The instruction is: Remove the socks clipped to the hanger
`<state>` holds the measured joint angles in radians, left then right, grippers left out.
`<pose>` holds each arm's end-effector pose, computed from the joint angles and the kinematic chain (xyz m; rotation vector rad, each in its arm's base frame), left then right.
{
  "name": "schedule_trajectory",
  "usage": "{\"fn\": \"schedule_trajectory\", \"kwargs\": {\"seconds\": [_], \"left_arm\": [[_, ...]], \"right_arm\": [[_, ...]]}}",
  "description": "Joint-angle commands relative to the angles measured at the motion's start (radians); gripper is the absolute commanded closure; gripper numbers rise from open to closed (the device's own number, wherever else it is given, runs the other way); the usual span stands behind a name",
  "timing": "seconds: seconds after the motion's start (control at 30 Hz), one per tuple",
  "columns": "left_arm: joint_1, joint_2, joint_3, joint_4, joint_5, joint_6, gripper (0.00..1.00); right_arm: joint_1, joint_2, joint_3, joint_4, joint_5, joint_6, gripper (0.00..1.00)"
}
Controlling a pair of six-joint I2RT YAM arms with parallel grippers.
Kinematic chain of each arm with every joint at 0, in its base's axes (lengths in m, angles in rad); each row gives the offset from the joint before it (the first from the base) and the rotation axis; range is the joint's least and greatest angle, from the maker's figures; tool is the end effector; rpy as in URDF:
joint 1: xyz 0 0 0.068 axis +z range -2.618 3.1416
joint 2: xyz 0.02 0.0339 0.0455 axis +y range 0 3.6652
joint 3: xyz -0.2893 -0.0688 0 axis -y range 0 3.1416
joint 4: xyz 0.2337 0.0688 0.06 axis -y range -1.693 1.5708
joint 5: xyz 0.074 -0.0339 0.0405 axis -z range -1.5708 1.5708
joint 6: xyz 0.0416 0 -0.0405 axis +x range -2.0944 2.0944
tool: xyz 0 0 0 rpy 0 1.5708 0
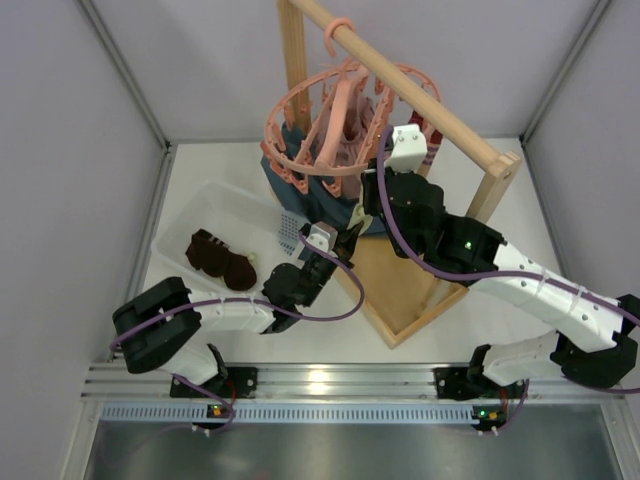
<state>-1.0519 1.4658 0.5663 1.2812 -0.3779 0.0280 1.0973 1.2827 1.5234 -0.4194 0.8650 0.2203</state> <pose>0.1554 -0.2412 0.2975 0.3251 1.2011 -0.6679 0.1421 0.2079 0.4869 -0.1189 1.6874 0.2312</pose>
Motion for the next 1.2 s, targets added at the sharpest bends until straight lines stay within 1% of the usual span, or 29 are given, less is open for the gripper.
{"fn": "schedule_trajectory", "kwargs": {"seconds": [0.0, 0.13, 0.23, 0.33, 0.37, 0.47, 0.57, 0.6, 0.7, 0.73, 0.8, 0.87, 0.9, 0.93, 0.97, 1.0, 1.03, 1.07, 1.1, 1.13, 1.17], "left_arm": [[0.004, 0.005, 0.004, 0.265, 0.005, -0.008, 1.00], [0.004, 0.014, 0.003, 0.267, -0.009, -0.007, 1.00], [0.007, 0.021, -0.014, 0.267, -0.064, -0.022, 1.00], [0.020, 0.008, -0.040, 0.265, -0.182, -0.023, 1.00], [0.027, -0.005, -0.060, 0.265, -0.253, -0.025, 1.00], [0.044, -0.050, -0.106, 0.264, -0.340, -0.010, 1.00], [0.053, -0.113, -0.163, 0.265, -0.528, 0.029, 1.00], [0.058, -0.130, -0.180, 0.265, -0.630, 0.035, 1.00], [0.093, -0.200, -0.259, 0.264, -0.719, 0.020, 1.00], [0.104, -0.217, -0.276, 0.264, -0.772, 0.012, 1.00], [0.138, -0.252, -0.296, 0.260, -0.823, 0.015, 1.00], [0.171, -0.252, -0.292, 0.257, -0.935, 0.036, 1.00], [0.181, -0.245, -0.280, 0.257, -1.010, 0.059, 0.89], [0.197, -0.222, -0.269, 0.257, -1.039, 0.075, 0.77], [0.205, -0.207, -0.254, 0.257, -1.067, 0.093, 0.68], [0.214, -0.194, -0.241, 0.257, -1.093, 0.113, 0.53], [0.223, -0.171, -0.211, 0.257, -1.114, 0.146, 0.11], [0.227, -0.159, -0.192, 0.257, -1.121, 0.167, 0.02], [0.228, -0.144, -0.171, 0.257, -1.131, 0.231, 0.02], [0.227, -0.110, -0.116, 0.257, -1.147, 0.265, 0.02], [0.228, -0.093, -0.091, 0.259, -1.186, 0.303, 0.02]], "right_arm": [[0.004, -0.006, 0.000, 0.064, 0.026, 0.010, 1.00], [0.003, -0.011, -0.008, 0.076, 0.029, 0.016, 1.00], [0.003, -0.010, -0.008, 0.077, 0.026, 0.019, 1.00], [0.003, -0.013, -0.011, 0.077, 0.028, 0.016, 1.00], [0.004, -0.014, -0.014, 0.080, 0.029, 0.016, 1.00], [0.003, -0.022, -0.023, 0.082, 0.028, 0.016, 1.00], [0.003, -0.023, -0.032, 0.083, 0.023, 0.022, 1.00], [0.003, -0.020, -0.034, 0.079, 0.022, 0.024, 1.00], [0.003, -0.017, -0.046, 0.080, 0.014, 0.030, 1.00], [0.003, -0.016, -0.051, 0.083, 0.011, 0.033, 1.00], [0.003, -0.014, -0.061, 0.094, 0.008, 0.036, 1.00], [0.004, -0.011, -0.058, 0.093, -0.001, 0.034, 1.00], [0.003, -0.008, -0.058, 0.096, -0.003, 0.036, 1.00], [0.004, -0.005, -0.055, 0.094, -0.010, 0.036, 1.00], [0.003, -0.003, -0.052, 0.094, -0.009, 0.036, 1.00], [0.004, -0.002, -0.052, 0.091, -0.011, 0.036, 1.00], [0.003, -0.003, -0.055, 0.090, -0.011, 0.037, 1.00], [0.004, -0.005, -0.058, 0.087, -0.011, 0.036, 1.00], [0.003, -0.008, -0.058, 0.085, -0.009, 0.037, 1.00], [0.003, -0.009, -0.063, 0.087, -0.011, 0.039, 1.00], [0.003, -0.011, -0.066, 0.084, -0.009, 0.039, 1.00]]}}
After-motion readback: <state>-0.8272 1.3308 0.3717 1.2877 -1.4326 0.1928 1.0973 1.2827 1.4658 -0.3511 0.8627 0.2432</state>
